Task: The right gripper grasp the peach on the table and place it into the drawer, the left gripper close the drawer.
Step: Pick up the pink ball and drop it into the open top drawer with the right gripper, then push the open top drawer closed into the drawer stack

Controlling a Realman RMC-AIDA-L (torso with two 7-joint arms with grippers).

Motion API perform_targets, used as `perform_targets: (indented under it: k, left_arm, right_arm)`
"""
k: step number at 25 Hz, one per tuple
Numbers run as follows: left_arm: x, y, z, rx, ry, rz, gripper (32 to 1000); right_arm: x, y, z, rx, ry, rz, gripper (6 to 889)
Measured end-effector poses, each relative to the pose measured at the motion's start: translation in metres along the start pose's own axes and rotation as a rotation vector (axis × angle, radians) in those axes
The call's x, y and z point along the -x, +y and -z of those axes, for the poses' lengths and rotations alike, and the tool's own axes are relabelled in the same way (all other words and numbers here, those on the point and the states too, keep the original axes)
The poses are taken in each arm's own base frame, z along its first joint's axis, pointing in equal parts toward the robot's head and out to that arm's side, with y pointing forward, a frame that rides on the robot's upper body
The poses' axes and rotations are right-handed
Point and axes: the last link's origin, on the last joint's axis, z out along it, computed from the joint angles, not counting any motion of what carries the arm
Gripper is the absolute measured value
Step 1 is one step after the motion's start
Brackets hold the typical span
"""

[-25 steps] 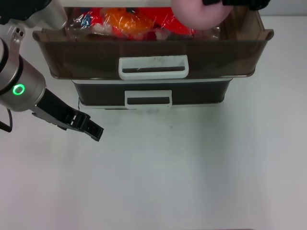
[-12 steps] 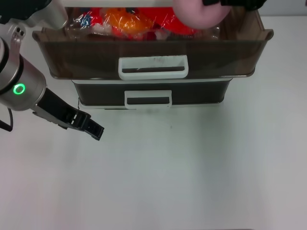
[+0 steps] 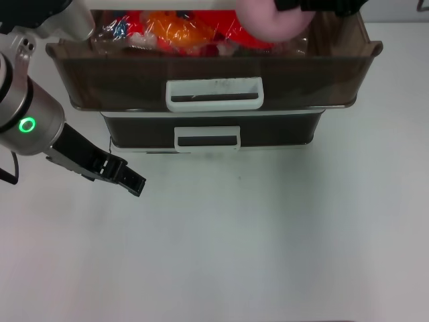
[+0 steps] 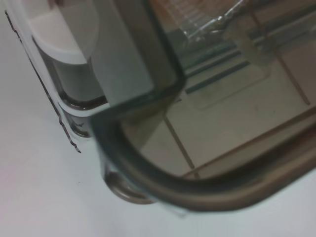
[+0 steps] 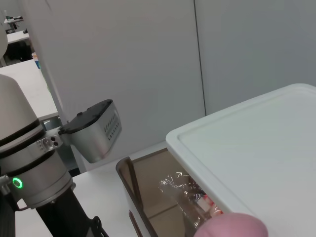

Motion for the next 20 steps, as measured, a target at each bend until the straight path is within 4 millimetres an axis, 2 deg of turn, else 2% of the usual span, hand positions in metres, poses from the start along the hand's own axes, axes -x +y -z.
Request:
perform_targets:
  k: [10, 12, 20]
  left_arm:
    - [-0.0001, -0.0002, -0.0001, 0.0, 0.001, 0.001, 876]
    - [-0.0001, -0.0001, 0.0, 0.0, 0.001, 0.0, 876]
    - [0.0001, -0.0002, -0.0001, 0.0, 0.001, 0.001, 876]
  right_arm:
    - [-0.0016, 0.0003, -0.0005, 0.001, 0.001, -0.002, 142]
    - [-0.0013, 0.0007, -0.0004, 0.0, 0.002, 0.001, 338]
    - [-0.0007, 0.0013, 0.0003, -0.003, 0.002, 0.006, 688]
